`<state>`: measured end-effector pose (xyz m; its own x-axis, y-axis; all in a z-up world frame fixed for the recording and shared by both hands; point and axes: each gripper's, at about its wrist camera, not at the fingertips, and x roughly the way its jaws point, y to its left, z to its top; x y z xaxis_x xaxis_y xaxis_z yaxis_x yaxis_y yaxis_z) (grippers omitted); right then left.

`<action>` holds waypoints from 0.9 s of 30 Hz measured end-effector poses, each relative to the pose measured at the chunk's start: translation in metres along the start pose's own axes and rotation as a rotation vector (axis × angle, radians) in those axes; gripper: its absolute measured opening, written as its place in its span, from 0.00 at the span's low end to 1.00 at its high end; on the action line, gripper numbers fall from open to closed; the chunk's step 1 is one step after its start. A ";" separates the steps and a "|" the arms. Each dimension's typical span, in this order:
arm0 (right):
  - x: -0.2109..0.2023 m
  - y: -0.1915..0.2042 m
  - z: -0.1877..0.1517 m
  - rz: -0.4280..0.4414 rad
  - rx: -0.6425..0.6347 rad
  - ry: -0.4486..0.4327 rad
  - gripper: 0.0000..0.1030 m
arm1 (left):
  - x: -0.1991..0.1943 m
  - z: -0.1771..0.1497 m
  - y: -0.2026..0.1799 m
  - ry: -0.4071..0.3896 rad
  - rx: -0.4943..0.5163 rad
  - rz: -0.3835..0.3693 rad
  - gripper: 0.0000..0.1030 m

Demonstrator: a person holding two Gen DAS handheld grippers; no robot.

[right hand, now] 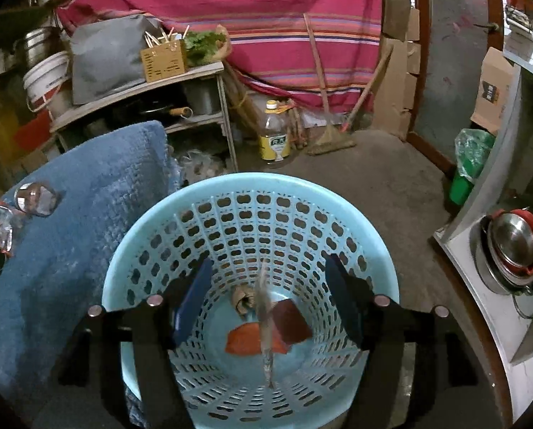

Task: Collect trash
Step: 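Return the left tool to the table and grasp another crumpled brown paper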

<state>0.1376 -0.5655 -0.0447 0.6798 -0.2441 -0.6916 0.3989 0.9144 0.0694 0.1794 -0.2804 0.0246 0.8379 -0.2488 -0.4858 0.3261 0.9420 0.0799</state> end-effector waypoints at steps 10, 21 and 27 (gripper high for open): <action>-0.037 0.053 -0.003 0.019 -0.051 -0.083 0.81 | -0.025 -0.020 0.097 -0.004 -0.017 0.132 0.95; -0.067 0.157 -0.015 0.150 -0.141 -0.178 0.88 | -0.032 -0.058 0.189 0.041 -0.097 0.203 0.95; -0.064 0.207 -0.022 0.165 -0.176 -0.203 0.89 | -0.026 -0.075 0.226 0.081 -0.129 0.220 0.95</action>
<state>0.1630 -0.3539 -0.0020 0.8423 -0.1310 -0.5228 0.1723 0.9846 0.0309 0.1980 -0.0441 -0.0104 0.8430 -0.0209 -0.5376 0.0769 0.9937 0.0820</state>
